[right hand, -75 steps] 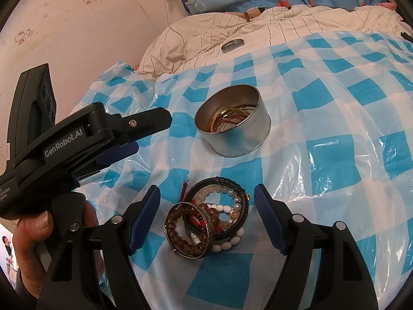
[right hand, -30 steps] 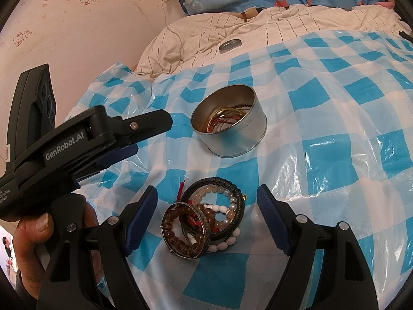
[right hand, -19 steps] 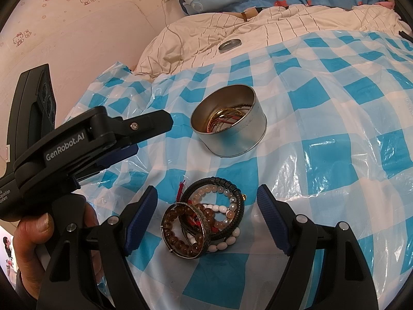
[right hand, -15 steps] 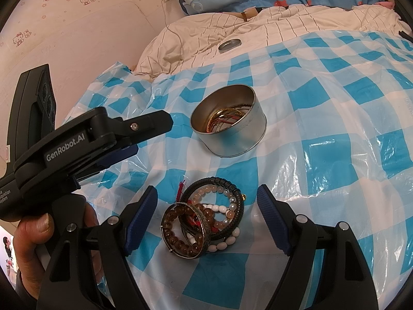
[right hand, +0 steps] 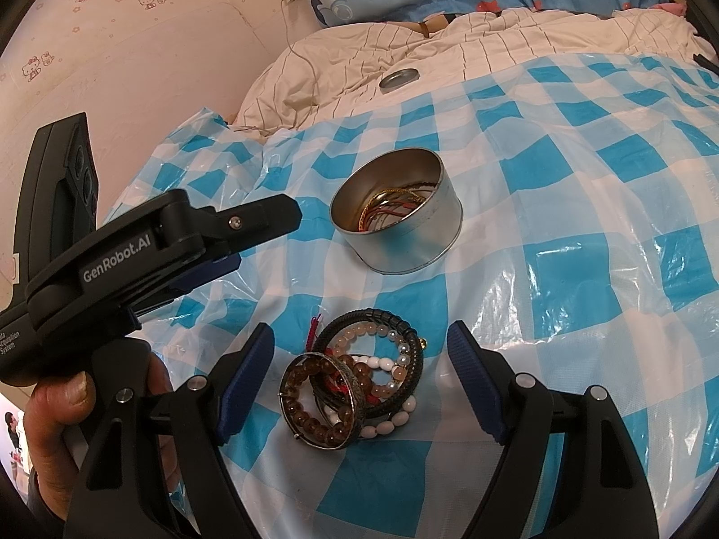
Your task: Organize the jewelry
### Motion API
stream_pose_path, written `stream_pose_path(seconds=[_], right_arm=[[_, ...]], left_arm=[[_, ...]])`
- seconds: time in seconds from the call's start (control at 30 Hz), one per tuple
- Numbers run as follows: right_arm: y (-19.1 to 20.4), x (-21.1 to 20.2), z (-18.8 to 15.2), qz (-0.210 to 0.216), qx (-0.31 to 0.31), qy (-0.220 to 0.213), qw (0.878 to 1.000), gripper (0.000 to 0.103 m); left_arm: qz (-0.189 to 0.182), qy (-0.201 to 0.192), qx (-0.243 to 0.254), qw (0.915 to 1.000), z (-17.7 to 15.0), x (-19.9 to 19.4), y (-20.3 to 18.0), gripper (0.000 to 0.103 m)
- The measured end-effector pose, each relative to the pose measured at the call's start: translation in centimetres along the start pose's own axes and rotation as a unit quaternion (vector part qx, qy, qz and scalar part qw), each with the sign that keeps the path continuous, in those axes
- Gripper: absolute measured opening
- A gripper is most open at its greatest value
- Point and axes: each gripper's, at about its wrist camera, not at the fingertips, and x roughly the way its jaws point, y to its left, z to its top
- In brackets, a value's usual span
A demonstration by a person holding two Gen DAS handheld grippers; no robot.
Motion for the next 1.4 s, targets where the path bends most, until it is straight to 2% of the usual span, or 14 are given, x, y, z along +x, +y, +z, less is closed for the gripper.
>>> stream_pose_path(seconds=[1.4], right_arm=[[-0.02, -0.06, 0.06, 0.000, 0.000, 0.001, 1.000, 0.076]], left_arm=[[0.000, 0.002, 0.001, 1.0000, 0.10, 0.14, -0.33, 0.090]])
